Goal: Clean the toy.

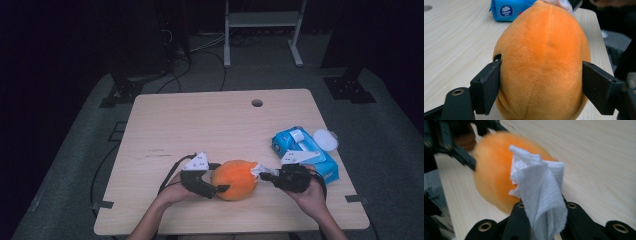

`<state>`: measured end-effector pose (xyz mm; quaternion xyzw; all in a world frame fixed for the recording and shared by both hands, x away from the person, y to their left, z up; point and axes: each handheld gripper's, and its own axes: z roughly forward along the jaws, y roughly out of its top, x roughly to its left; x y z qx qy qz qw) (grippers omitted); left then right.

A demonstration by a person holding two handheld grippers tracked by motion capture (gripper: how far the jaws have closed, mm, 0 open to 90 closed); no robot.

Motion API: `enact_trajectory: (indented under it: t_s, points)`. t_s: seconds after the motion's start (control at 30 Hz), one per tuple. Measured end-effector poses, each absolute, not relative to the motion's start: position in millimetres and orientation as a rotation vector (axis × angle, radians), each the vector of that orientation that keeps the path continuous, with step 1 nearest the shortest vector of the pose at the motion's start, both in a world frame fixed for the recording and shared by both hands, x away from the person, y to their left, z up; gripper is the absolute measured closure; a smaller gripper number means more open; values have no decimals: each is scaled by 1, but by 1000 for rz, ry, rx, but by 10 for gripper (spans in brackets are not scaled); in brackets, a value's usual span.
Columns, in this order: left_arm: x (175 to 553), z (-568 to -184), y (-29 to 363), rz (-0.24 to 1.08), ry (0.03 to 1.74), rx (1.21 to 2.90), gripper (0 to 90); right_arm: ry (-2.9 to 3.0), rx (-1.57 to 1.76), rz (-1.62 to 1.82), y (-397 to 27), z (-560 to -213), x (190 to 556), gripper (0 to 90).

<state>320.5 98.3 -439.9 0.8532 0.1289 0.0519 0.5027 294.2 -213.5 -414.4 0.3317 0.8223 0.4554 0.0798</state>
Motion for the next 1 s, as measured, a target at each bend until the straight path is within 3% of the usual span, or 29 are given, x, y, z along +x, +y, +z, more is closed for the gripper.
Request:
enact_trajectory:
  t_s: [0.13,0.43,0.7,1.0]
  points:
    - [310,-436,88,204,203,2103,201,2437,919,1406,-206,-400,287,820]
    - [311,-436,89,178,216,2092,195,2448,1015,1330,-224,-415,297,820]
    - [307,-435,86,202,197,2101,185,2474,870,1371,-201,-399,285,819]
    - [299,-430,76,230,156,2118,181,2448,984,1363,-221,-408,294,820]
